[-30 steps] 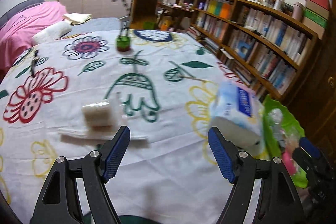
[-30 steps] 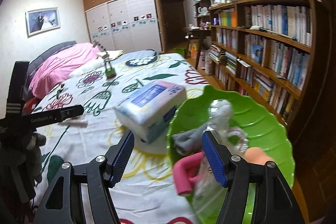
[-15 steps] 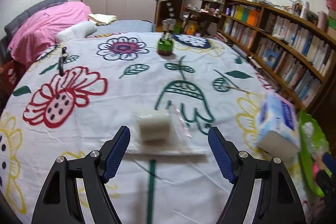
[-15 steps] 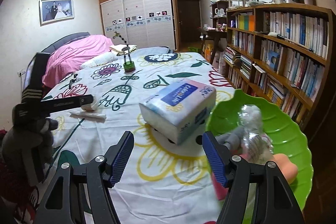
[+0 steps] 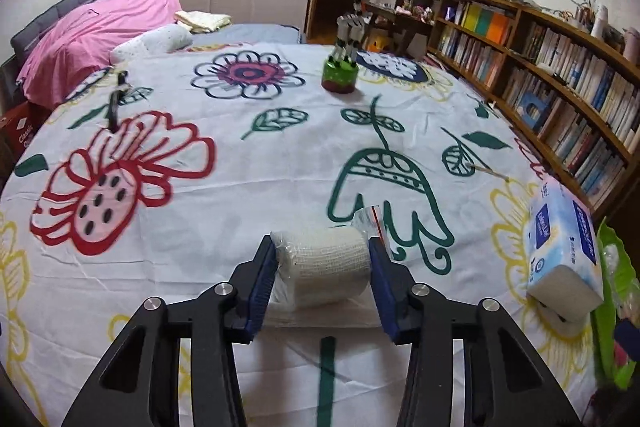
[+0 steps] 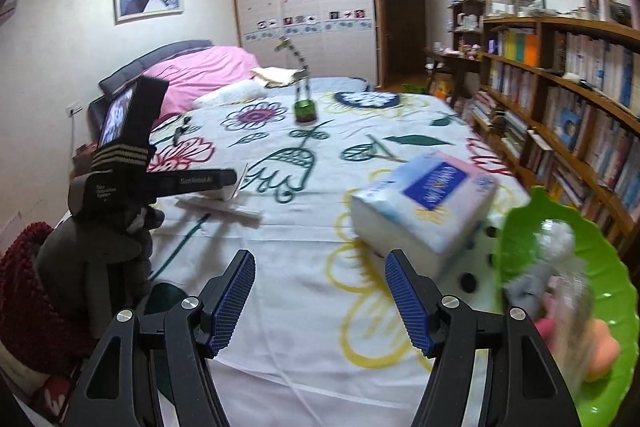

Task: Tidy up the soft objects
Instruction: 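Close the left tool on the white bandage roll, then grasp the white paper strip with the right tool while the left holds the bandage roll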

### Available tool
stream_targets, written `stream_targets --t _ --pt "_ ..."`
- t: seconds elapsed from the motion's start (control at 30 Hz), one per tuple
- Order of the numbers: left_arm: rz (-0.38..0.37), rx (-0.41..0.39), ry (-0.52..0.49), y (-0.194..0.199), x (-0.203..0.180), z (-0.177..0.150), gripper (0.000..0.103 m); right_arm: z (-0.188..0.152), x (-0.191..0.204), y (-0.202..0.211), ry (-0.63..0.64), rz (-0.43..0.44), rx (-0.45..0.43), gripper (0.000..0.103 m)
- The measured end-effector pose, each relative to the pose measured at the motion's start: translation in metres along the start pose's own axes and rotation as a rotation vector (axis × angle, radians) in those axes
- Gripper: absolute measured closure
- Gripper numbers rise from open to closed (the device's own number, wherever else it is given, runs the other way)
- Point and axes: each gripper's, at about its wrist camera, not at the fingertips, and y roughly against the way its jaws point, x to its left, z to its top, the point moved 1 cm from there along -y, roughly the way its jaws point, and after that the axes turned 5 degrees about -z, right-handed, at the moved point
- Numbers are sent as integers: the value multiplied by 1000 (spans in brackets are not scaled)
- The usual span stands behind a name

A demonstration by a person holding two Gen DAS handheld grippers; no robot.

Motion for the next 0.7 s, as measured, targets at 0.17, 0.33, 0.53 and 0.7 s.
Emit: stream_targets --t 0.17,0.33,0.53,0.7 --pt "4 -59 11 23 10 3 59 4 13 -22 9 65 65 32" --pt "19 -118 27 47 22 6 59 12 28 -42 25 131 119 32" --pt "48 -160 74 62 40 6 59 27 50 -75 55 173 151 32" --pt "48 -156 104 63 52 5 59 37 66 -98 94 185 174 32"
